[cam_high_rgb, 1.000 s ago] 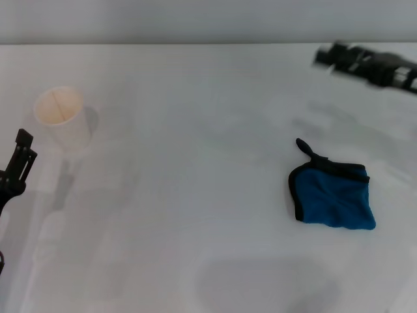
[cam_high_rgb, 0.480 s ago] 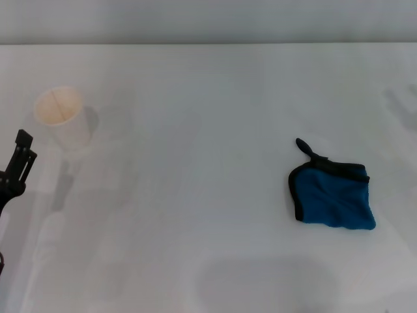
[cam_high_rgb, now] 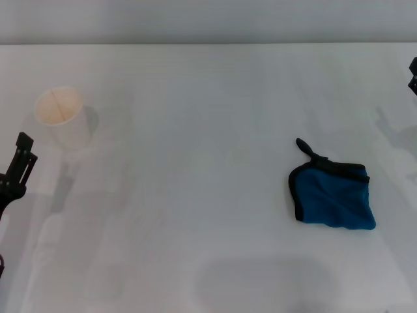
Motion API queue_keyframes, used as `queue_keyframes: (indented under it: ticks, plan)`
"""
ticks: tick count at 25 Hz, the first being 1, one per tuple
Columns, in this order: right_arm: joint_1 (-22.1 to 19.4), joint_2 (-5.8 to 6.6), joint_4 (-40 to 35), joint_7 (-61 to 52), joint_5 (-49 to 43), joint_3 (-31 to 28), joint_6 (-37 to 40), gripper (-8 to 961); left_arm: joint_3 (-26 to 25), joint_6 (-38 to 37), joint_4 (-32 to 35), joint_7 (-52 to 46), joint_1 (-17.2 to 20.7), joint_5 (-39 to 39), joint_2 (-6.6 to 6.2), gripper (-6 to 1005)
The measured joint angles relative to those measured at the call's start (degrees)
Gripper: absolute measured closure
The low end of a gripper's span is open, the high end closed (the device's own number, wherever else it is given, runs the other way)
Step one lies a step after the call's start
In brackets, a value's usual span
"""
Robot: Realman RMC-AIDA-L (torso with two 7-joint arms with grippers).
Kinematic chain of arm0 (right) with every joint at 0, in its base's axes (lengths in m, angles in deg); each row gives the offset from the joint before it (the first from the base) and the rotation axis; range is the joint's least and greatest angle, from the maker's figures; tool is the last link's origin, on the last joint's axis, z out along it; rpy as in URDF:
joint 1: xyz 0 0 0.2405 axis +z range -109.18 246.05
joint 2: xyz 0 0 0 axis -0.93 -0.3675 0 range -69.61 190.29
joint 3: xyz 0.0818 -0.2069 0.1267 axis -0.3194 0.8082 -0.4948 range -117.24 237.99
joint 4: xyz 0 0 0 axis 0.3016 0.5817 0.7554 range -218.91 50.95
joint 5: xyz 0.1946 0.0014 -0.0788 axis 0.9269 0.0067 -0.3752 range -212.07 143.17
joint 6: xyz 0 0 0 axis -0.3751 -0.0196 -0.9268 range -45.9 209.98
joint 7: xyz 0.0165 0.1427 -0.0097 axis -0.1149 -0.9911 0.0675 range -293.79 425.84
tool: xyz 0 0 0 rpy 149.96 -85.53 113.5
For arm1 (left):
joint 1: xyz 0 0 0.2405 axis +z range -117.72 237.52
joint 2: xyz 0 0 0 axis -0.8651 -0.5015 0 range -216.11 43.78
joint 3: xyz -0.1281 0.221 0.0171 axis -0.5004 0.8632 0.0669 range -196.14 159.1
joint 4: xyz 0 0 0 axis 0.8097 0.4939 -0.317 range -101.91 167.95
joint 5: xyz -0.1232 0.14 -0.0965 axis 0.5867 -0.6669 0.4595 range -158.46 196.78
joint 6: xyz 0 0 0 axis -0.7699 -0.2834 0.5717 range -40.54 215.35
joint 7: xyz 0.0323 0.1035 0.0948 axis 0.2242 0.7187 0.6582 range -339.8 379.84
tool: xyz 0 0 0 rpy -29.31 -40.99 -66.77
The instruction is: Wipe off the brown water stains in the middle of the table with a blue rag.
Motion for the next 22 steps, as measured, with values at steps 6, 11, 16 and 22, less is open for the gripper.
queue_keyframes:
  ticks: [6,11,16,22]
  plan:
    - [-0.06,-0.03,0.44,-0.02,0.40,-0.04,0.06,97,0.02,0.03,0.00,0.00,0.09,-0.18,0.00,164]
    - [0.01,-0.03,1.62,-0.02,0.59,-0.07,0.13,97,0.07,0.21,0.00,0.00,-0.11,-0.28,0.00,164]
    - [-0.20,-0.03,1.73,-0.08,0.64,-0.09,0.26,97,0.11,0.33,0.00,-0.04,-0.21,-0.36,0.00,164]
    - [-0.49,-0.03,1.82,-2.01,0.67,-0.09,1.22,97,0.11,0.45,0.00,2.55,-0.52,-0.44,0.00,164]
